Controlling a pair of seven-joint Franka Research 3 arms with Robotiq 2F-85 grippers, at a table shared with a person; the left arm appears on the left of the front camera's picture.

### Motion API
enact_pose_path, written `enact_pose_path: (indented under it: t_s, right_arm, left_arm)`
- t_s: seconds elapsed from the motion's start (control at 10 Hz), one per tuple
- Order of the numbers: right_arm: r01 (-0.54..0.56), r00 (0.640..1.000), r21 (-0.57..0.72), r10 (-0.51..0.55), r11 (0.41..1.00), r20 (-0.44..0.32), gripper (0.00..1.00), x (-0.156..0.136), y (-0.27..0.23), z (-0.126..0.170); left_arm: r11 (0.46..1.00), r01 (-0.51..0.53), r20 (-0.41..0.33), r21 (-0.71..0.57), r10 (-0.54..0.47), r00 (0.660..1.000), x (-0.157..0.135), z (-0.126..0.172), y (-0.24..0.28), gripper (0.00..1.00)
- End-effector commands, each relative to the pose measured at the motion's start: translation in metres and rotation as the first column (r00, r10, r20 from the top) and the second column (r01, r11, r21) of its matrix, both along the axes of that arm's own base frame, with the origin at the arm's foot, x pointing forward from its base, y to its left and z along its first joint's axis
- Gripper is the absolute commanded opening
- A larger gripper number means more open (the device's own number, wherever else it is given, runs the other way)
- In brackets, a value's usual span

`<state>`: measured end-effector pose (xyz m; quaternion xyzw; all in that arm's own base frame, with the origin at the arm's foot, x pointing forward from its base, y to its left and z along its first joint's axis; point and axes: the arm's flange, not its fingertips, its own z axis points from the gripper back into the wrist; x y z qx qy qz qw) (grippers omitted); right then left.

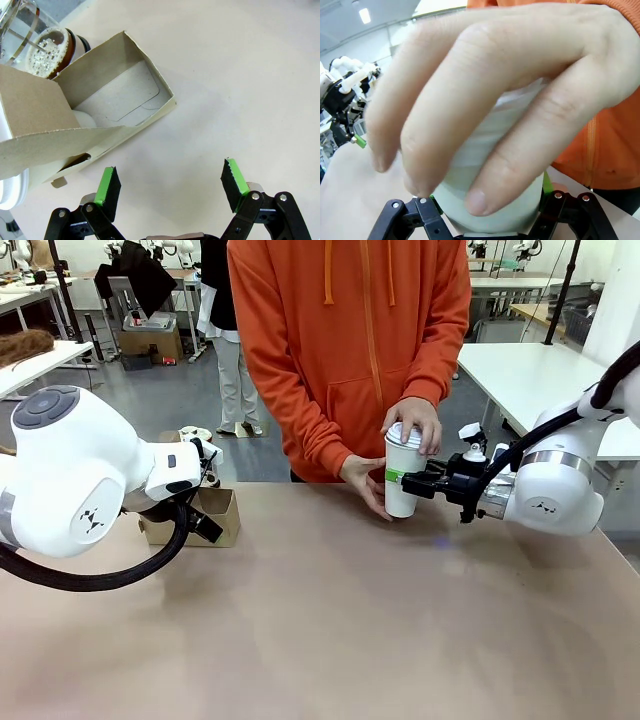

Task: Pour a drink into a cup and package it in a carrier.
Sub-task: When a person places the Paper Cup Lid on the 600 ml Paper Cup , lift the 600 ml Paper Cup.

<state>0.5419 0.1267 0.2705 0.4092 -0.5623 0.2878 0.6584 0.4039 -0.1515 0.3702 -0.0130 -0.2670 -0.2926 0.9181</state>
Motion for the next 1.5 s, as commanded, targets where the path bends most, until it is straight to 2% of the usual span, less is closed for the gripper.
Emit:
enact_pose_path:
  t_s: [0.0, 1.4]
  right_arm:
    - [-0.002, 1.0, 0.008, 0.002, 1.0, 0.004, 0.8, -0.0005, 0.0012, 0.0013]
    - [-0.002, 1.0, 0.008, 0.002, 1.0, 0.004, 0.8, -0.0005, 0.0012, 0.0013]
  left_arm:
    - [1.0, 0.0, 0.0, -0.002, 0.0, 1.0, -0.0002, 0.0003, 0.0001, 1.0]
    - [1.0, 0.0, 0.0, -0.002, 0.0, 1.0, -0.0002, 0.0003, 0.0001, 1.0]
